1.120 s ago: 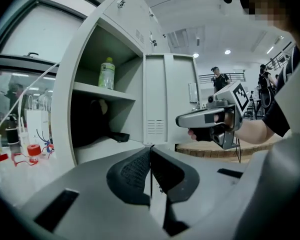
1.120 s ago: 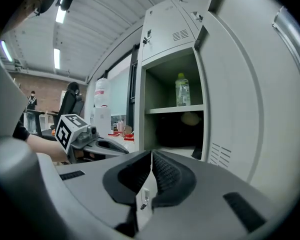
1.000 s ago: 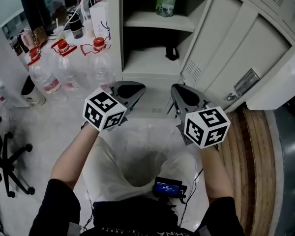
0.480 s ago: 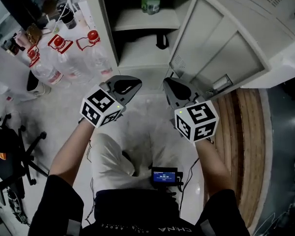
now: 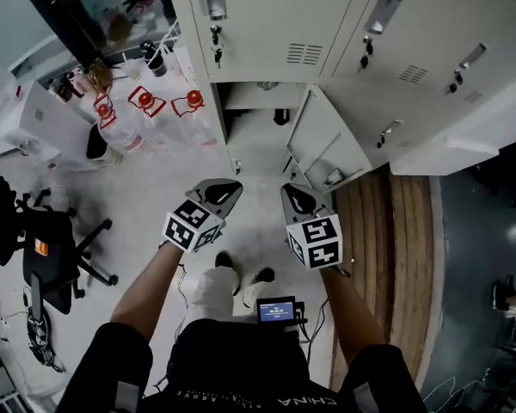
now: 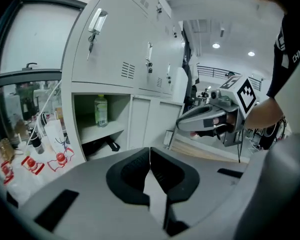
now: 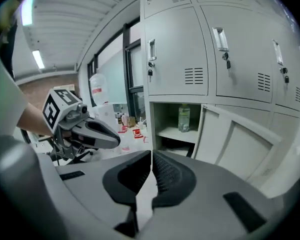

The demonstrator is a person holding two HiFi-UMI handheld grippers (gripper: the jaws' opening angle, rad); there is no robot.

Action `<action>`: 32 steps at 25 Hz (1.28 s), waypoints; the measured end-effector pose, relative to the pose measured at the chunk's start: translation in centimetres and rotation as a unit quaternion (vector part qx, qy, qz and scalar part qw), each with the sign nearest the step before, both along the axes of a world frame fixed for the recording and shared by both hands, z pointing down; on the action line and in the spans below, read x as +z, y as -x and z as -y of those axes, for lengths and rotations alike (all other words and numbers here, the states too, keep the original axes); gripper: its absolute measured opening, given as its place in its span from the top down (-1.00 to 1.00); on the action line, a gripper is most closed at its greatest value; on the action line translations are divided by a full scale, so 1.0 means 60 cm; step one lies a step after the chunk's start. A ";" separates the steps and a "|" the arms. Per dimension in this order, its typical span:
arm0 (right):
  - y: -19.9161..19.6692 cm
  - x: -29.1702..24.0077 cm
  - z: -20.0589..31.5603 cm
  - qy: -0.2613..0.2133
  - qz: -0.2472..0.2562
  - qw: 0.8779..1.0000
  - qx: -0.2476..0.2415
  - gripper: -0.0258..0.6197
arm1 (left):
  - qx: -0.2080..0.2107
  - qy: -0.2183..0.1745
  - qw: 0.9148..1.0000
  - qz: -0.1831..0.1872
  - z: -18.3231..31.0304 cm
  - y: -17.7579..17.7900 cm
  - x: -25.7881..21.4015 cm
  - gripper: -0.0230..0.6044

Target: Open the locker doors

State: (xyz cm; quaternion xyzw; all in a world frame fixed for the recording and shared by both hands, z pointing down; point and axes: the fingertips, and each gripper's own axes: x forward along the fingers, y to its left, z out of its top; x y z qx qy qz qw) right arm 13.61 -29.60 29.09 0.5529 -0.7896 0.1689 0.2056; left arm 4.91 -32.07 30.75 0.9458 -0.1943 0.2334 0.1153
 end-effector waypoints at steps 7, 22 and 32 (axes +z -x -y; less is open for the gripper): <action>0.003 -0.054 -0.083 0.029 -0.008 0.999 -0.013 0.81 | -0.033 0.008 0.999 0.039 -0.104 0.040 -0.058 0.86; 0.054 -0.076 -0.335 0.031 -0.006 0.998 0.056 0.81 | -0.048 0.026 0.998 -0.024 -0.342 0.151 -0.074 0.86; 0.169 -0.093 -0.531 0.039 0.018 0.996 0.082 0.81 | -0.048 0.042 0.997 -0.048 -0.532 0.265 -0.070 0.86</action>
